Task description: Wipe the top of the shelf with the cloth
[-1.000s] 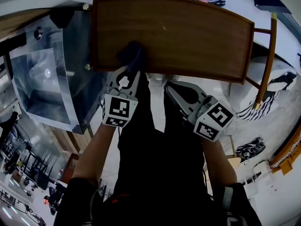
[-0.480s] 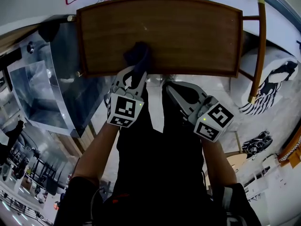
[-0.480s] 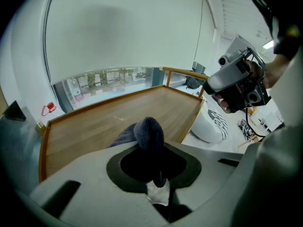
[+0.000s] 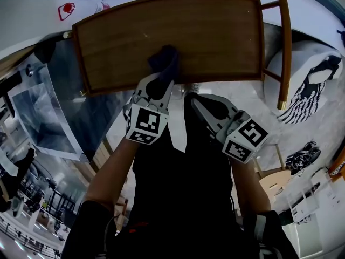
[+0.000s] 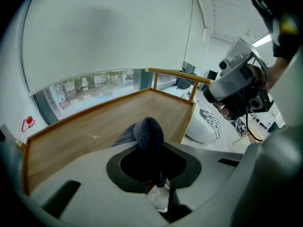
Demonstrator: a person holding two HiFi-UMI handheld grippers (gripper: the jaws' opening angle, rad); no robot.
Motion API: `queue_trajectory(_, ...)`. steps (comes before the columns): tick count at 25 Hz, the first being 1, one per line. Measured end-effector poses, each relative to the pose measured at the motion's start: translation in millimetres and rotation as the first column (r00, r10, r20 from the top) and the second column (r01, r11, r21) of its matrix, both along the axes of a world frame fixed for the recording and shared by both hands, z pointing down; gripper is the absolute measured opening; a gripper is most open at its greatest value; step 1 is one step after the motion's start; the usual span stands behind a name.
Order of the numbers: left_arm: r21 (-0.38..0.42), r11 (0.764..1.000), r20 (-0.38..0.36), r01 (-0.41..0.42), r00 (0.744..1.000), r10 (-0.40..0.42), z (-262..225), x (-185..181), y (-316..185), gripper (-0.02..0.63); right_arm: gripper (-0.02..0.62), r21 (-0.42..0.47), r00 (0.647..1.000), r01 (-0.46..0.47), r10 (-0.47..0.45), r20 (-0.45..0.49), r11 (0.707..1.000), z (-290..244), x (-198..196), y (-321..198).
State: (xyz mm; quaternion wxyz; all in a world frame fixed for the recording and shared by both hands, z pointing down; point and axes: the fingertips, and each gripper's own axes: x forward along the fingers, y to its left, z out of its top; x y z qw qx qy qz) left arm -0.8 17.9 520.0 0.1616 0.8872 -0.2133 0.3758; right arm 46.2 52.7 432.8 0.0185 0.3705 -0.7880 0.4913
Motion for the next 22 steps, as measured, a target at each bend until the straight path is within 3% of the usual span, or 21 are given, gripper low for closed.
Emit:
queue_trajectory(11,0.003,0.992,-0.019,-0.128,0.992,0.128,-2,68,14,0.069,0.003,0.001,0.994,-0.11,0.11,0.002,0.994,1,51,19)
queue_trajectory(22,0.014,0.969,-0.041,-0.245,0.968,0.246,-3,135,29,0.069,0.003,-0.007,0.977,-0.213,0.213,0.003,0.977,5,99,40)
